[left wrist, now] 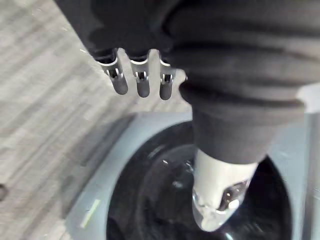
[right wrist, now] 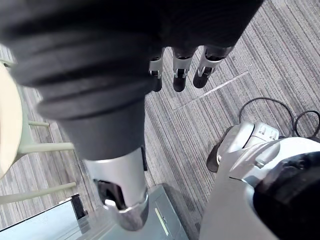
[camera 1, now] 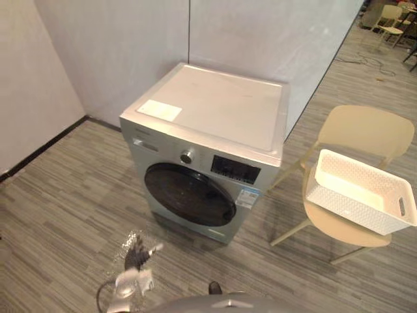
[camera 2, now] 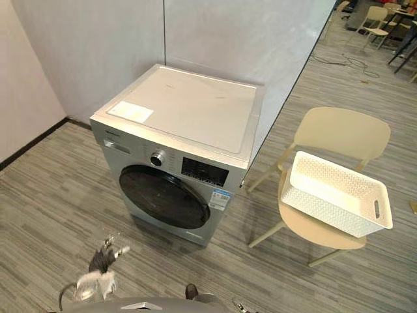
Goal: Pick up the laundry basket with both hands and put the clothes into the washing machine.
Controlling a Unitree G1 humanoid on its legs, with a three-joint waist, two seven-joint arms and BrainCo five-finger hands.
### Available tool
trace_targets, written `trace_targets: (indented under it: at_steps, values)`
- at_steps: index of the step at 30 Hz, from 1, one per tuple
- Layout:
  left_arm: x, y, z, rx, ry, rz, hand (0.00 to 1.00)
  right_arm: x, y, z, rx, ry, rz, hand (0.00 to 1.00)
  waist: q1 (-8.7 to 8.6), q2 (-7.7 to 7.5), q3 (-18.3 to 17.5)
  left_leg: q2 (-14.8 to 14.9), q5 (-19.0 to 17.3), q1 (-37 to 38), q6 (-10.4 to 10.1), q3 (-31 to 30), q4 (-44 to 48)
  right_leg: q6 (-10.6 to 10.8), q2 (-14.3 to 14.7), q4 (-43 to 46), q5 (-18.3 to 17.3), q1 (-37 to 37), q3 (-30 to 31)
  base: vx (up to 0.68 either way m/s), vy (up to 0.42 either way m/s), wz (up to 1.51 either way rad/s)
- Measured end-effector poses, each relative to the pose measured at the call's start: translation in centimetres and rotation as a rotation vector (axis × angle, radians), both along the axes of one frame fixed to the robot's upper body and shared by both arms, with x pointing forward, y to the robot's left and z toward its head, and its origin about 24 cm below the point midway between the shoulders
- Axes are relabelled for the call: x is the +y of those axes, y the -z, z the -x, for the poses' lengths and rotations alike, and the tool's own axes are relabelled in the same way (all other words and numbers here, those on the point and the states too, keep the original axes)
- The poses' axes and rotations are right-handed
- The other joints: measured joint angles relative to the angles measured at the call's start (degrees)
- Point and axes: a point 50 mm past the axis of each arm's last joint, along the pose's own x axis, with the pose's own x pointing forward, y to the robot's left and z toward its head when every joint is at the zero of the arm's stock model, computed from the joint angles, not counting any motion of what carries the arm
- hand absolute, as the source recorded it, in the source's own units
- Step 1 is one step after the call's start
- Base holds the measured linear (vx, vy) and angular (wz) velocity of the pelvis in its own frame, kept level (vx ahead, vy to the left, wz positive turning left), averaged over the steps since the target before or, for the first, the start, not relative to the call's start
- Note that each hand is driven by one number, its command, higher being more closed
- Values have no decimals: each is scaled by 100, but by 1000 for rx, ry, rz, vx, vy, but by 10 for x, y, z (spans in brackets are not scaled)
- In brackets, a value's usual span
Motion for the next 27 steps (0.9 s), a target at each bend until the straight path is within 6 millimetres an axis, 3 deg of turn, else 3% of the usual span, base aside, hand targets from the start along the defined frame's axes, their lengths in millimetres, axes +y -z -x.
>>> trace_targets:
  at_steps: [5,9,15,17,19,20,21,23,25,27]
  values:
    - [9,28,44,253,-114,-4,0,1,4,-6,35,-32,-8,0,111,-43,-56,-192,250,97,-16,-249,-402,16,-133,-57,-23,51,-193,-30,-3,26]
    - [18,33,55,319,-217,11,0,0,5,-18,32,-61,-7,0,172,-73,-30,-372,528,219,54,-503,-827,22,-264,-147,-21,148,-440,-23,16,34]
    - [22,34,56,337,-231,9,0,1,5,-29,45,-160,0,0,268,-112,-11,-532,674,352,123,-768,-1086,90,-405,-97,-108,250,-638,-8,28,24]
    - [25,33,53,328,-226,3,0,4,5,-37,35,-190,-5,0,260,-196,90,-596,628,403,210,-905,-1006,206,-510,336,-319,202,-773,26,35,36]
    - [25,33,48,317,-225,2,0,3,4,-40,20,-189,1,0,272,-196,257,-584,517,457,318,-1149,-849,364,-588,1415,-531,-89,-817,-8,37,66]
    - [26,32,46,309,-230,1,0,1,1,-47,-9,-193,16,0,265,-92,406,-492,379,397,352,-1348,-516,348,-556,2673,-419,-585,-655,-36,51,98]
    - [30,31,45,307,-248,-2,0,-1,-2,-49,-29,-193,28,0,267,-163,461,-420,211,283,376,-1624,-146,361,-447,3679,-428,-1042,-350,-20,37,94]
    - [39,29,44,302,-271,-16,0,5,-1,-45,-28,-211,26,0,330,-260,462,-373,81,155,298,-1990,194,395,-327,4398,-593,-1386,136,50,-41,119]
    - [41,29,43,299,-286,-16,0,5,-1,-44,-30,-213,30,0,383,-289,479,-398,-2,50,178,-2321,343,407,-344,4296,-603,-1478,568,110,-82,103]
    - [42,30,49,320,-285,-24,0,5,-2,-44,-30,-210,32,0,419,-284,471,-422,-48,-95,73,-2632,383,413,-337,3562,-646,-1377,1034,159,-109,68]
